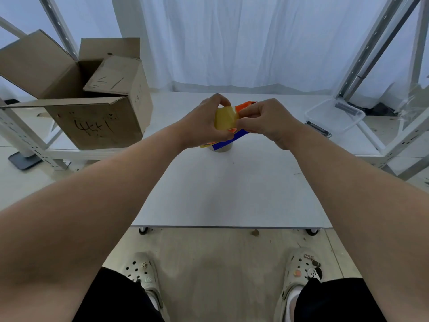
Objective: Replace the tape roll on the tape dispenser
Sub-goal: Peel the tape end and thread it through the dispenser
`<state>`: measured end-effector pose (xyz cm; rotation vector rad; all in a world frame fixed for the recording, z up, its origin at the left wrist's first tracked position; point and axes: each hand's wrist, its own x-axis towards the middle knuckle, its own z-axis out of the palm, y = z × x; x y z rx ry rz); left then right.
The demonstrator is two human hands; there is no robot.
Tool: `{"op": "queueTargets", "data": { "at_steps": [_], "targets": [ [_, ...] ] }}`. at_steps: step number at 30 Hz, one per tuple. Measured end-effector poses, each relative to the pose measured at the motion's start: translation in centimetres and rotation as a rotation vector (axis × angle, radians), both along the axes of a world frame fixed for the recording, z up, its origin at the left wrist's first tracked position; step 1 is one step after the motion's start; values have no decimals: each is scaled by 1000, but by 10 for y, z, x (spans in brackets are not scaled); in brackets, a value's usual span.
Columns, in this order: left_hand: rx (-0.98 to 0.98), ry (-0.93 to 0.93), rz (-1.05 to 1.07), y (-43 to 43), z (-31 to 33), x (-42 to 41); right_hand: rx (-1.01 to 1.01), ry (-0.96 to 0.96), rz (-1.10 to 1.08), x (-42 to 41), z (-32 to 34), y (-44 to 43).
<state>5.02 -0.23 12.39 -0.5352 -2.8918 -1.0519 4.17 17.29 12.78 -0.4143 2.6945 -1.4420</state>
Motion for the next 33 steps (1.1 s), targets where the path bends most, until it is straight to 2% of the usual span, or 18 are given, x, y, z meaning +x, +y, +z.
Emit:
{"op": "queueTargets", "data": {
  "at_steps": [14, 17, 20, 25, 33],
  "targets": [
    [-24, 102, 11, -7, -4, -3, -7, 6, 27, -1, -3, 0],
    [-26, 102, 24, -8, -6, -4, 60, 73, 29, -3, -5, -5],
    [-13, 101, 34, -9, -5, -4, 111, 181, -61, -8, -9, -7],
    [-47, 89, 26, -12, -7, -5, 44, 27, 33, -5, -9, -5],
    [-57, 80, 29, -9, -6, -4, 8, 11, 29, -3, -5, -2]
  ]
}}
